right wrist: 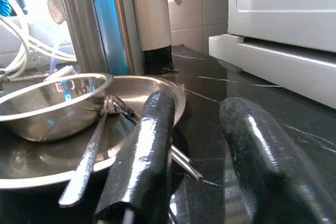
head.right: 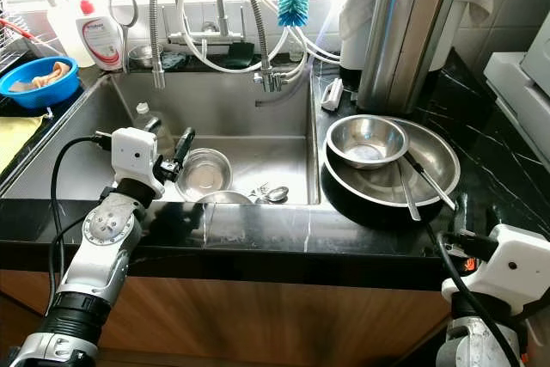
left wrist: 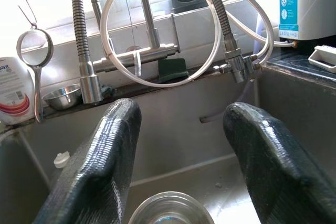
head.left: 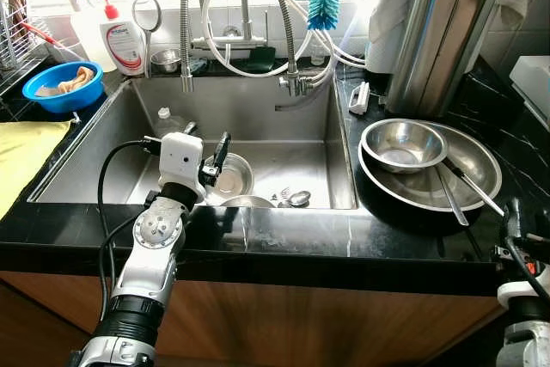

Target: Kitchen organization

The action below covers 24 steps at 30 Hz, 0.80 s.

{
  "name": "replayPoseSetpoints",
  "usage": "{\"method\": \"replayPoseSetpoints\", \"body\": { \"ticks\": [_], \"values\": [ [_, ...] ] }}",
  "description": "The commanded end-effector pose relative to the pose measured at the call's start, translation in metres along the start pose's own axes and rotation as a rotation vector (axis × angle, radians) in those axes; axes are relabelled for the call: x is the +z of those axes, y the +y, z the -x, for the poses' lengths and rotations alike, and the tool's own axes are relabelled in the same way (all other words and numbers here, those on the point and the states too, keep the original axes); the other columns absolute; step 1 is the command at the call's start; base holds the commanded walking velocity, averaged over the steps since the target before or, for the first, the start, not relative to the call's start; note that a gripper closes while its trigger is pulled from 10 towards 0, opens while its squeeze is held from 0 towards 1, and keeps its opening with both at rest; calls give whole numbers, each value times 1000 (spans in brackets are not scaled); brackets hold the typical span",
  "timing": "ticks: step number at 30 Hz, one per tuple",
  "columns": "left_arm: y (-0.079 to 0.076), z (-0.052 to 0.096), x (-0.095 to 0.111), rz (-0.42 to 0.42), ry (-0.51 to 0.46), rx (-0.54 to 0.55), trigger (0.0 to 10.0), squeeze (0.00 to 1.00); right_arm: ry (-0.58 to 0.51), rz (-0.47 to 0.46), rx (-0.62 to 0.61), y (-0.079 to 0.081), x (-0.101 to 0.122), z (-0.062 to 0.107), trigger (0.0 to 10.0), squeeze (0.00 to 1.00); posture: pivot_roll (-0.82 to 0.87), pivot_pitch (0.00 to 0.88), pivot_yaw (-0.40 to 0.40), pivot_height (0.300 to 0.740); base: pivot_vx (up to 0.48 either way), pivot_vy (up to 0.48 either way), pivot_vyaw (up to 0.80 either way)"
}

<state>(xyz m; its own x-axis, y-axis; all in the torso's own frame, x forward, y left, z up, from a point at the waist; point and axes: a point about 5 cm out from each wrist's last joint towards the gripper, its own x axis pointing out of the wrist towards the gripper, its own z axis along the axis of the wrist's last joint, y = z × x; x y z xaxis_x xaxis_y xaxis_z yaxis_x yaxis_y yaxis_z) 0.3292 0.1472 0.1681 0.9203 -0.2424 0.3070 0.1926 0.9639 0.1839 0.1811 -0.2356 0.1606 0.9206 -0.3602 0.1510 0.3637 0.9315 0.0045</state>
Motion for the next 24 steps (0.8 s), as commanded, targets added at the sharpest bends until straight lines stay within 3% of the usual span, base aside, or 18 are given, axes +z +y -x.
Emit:
{"method": "replayPoseSetpoints", "body": {
  "ticks": [1, 11, 13, 24],
  "values": [
    [3, 2, 1, -24, -3, 1, 10000, 0, -9, -7, 17, 3, 1, -1, 10000, 1000, -93, 0, 70, 740, 0, 0, 0],
    [4, 2, 1, -27, -2, 4, 10000, 0, 2, -13, 17, 3, -2, -2, 10000, 1000, -93, 0, 69, 740, 0, 0, 0],
    [4, 2, 1, -26, -2, 4, 10000, 0, 26, -7, 30, 3, -5, -2, 10000, 0, -94, 0, 68, 740, 0, 0, 0],
    [4, 2, 1, -28, 0, 2, 10000, 0, 64, -8, 37, 6, -13, 1, 10000, 0, -94, 0, 69, 740, 0, 0, 0]
  ]
}}
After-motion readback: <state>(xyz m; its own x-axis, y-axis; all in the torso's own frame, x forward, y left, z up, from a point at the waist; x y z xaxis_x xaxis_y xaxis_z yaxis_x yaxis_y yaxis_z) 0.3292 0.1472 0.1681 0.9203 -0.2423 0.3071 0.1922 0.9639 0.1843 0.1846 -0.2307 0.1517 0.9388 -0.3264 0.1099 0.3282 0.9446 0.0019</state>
